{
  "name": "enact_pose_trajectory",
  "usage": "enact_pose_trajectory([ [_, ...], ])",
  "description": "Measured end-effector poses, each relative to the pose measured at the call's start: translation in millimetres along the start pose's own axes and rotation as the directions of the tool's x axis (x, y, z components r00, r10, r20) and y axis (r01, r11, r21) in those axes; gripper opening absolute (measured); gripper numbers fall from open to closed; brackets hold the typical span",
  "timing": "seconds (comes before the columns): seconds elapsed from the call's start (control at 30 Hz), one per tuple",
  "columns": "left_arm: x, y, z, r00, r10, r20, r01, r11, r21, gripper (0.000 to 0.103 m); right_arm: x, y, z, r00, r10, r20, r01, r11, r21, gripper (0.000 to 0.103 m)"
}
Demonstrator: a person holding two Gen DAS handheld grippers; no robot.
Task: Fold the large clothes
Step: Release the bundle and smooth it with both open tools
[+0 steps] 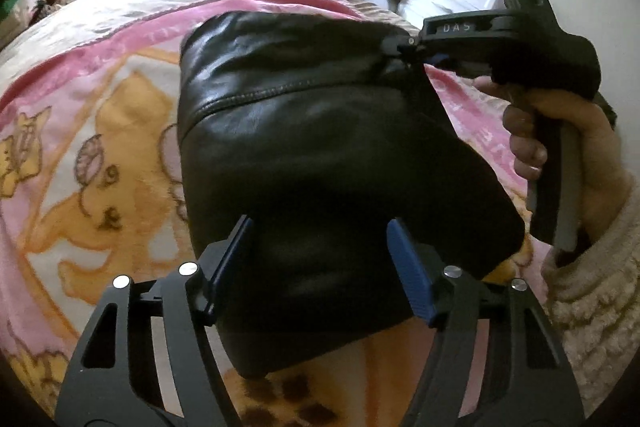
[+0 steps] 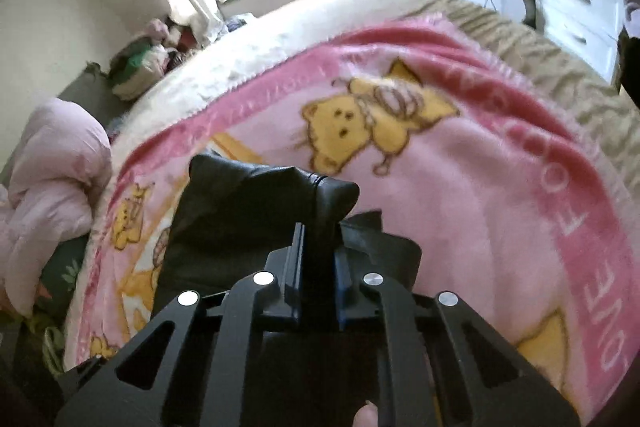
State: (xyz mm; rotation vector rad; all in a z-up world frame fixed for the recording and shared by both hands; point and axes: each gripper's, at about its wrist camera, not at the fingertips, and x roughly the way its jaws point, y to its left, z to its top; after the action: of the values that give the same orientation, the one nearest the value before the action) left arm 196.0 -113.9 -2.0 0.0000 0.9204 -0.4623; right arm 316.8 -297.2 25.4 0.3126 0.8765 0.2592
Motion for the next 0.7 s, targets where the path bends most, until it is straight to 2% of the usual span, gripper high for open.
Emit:
enact_pose_trajectory([
  [0.1, 5, -3, 2, 1.000, -0.010, -0.006, 0.010, 1.000, -0.003, 0.059, 28, -16, -10, 0.996, -0.050, -0.080, 0.051, 0.998, 0.021, 0.012],
  [0.2, 8, -2, 2, 1.000, -0.019, -0.007, 0.019, 1.000, -0.016, 0.059, 51, -24, -22, 0.987, -0.090, -0.130, 0.092, 0.996, 0.006, 0.020],
  [0.37, 9, -4, 1, 1.000, -0.013, -0.008, 0.012, 1.000, -0.018, 0.059, 51, -33, -26, 0.989, -0.069, -0.132, 0.075, 0.996, 0.043, 0.026],
  [0.43, 5, -5, 1, 1.000, -0.010, -0.002, 0.010, 1.000, -0.021, 0.059, 36, -31, -28, 0.993, -0.049, -0.105, 0.055, 0.997, 0.061, 0.035],
  [0.5, -1, -6, -1, 1.000, -0.014, 0.003, 0.014, 1.000, -0.027, 0.060, 15, -28, -32, 0.996, -0.038, -0.076, 0.042, 0.997, 0.062, 0.060],
  [0.57, -8, -7, -4, 1.000, -0.017, 0.011, 0.017, 0.999, -0.034, 0.063, -6, -24, -39, 0.999, -0.035, -0.036, 0.037, 0.998, 0.051, 0.069],
  [0.7, -33, -10, -14, 0.999, 0.009, 0.051, -0.007, 0.999, -0.038, 0.077, -62, -10, -67, 0.998, -0.012, 0.064, 0.010, 1.000, 0.019, 0.088],
])
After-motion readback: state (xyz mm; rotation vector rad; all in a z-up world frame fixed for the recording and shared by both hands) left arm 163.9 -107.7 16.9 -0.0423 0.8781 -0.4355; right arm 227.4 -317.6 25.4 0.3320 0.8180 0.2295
